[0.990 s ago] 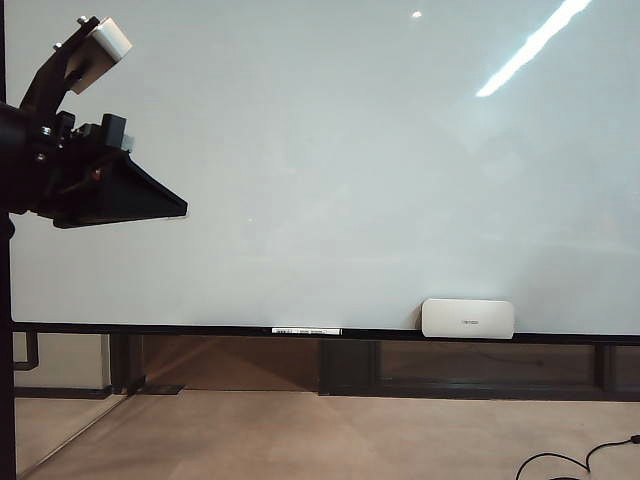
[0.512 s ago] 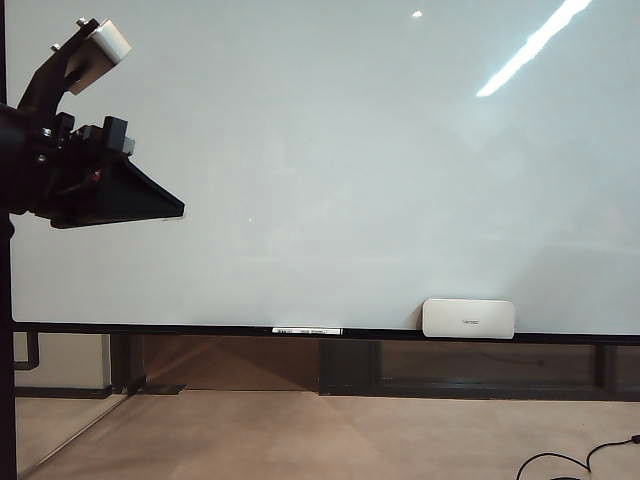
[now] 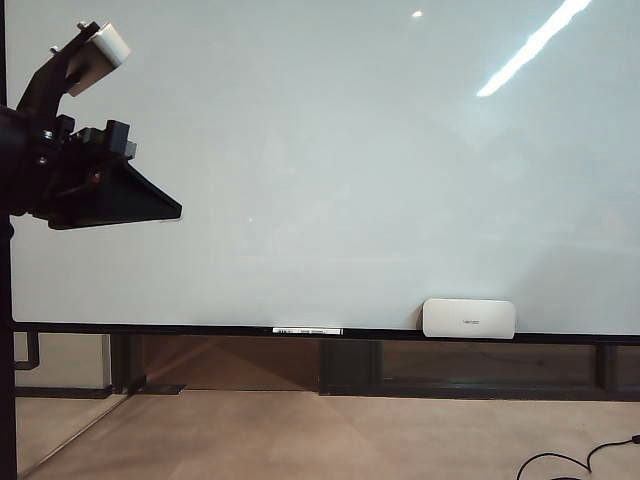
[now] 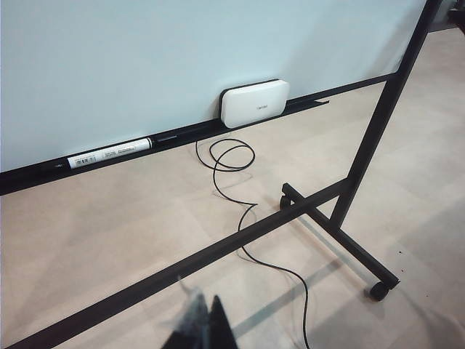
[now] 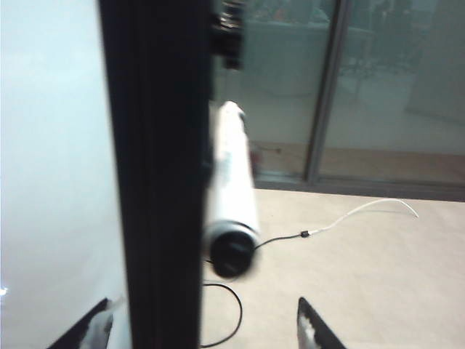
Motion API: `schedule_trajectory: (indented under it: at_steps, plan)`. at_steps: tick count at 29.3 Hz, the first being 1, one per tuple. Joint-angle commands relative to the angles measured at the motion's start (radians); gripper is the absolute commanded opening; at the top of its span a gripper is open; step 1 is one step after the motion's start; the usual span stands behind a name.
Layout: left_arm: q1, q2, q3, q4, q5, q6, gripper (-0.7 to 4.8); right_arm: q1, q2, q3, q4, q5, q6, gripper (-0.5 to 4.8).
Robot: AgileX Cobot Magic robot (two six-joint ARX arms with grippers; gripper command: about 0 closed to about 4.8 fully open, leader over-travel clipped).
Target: Reach to the right to find the marker pen, pick it up, and write the number 16 on the whiteboard.
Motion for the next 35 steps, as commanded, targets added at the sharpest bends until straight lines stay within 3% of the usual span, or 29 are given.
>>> schedule_trajectory:
  at_steps: [1, 35]
  plan:
    - [-0.001, -0.001, 0.004, 0.011, 0.000, 0.003, -0.06, 0.004, -0.009, 0.023, 0.017, 0.016, 0.000, 3.18]
    - [-0.001, -0.001, 0.017, 0.011, -0.004, -0.001, -0.06, 0.023, 0.050, 0.146, -0.019, 0.079, 0.000, 2.91]
